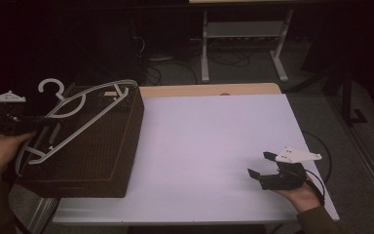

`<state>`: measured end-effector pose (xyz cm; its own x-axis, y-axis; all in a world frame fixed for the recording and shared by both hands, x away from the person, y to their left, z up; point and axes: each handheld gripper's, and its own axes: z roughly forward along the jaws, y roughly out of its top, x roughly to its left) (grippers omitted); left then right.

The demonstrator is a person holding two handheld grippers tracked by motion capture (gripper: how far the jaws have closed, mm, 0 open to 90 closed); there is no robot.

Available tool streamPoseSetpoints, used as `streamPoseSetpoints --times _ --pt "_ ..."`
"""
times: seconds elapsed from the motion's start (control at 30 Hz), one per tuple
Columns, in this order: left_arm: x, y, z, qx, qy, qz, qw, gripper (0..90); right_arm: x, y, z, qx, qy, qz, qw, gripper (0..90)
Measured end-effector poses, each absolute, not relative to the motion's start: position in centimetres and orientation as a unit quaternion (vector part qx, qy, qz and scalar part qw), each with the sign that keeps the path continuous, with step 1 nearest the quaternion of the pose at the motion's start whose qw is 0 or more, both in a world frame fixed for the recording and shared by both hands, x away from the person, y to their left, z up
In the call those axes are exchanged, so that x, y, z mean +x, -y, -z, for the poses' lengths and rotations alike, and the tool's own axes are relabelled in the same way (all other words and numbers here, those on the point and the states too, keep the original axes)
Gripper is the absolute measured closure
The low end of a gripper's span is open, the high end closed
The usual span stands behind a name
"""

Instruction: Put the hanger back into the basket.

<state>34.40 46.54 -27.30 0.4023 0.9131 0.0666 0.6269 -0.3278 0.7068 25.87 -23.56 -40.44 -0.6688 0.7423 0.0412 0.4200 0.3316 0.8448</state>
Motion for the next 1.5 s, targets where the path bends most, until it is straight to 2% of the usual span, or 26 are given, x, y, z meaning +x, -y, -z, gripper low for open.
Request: streamPoseSetpoints --times 0.6,1.03,1.07,1.13,1.2,1.5 --pt "35.7 -46.0 30.1 0.792 -0.505 -0.232 0.255 82.0 25.8 23.5 40.5 0.365 -0.797 -0.447 0.177 17.1" --pt "36.4 -45.5 31.4 0.795 -0.505 -0.223 0.249 81.5 25.8 23.5 40.5 0.366 -0.798 -0.445 0.174 17.1" --pt "36.4 -45.5 31.5 0.795 -0.503 -0.225 0.254 80.6 25.8 23.5 40.5 0.366 -0.798 -0.445 0.174 17.1" --pt "36.2 -45.7 31.2 0.786 -0.506 -0.227 0.273 70.6 25.8 23.5 40.5 0.363 -0.798 -0.447 0.177 17.1" --pt "36.2 -45.7 31.2 0.784 -0.506 -0.227 0.278 69.6 25.8 23.5 40.5 0.363 -0.798 -0.446 0.177 17.1" --pt "35.5 -44.6 30.1 0.761 -0.5 -0.204 0.361 48.0 25.8 23.5 40.4 0.363 -0.797 -0.45 0.175 16.9"
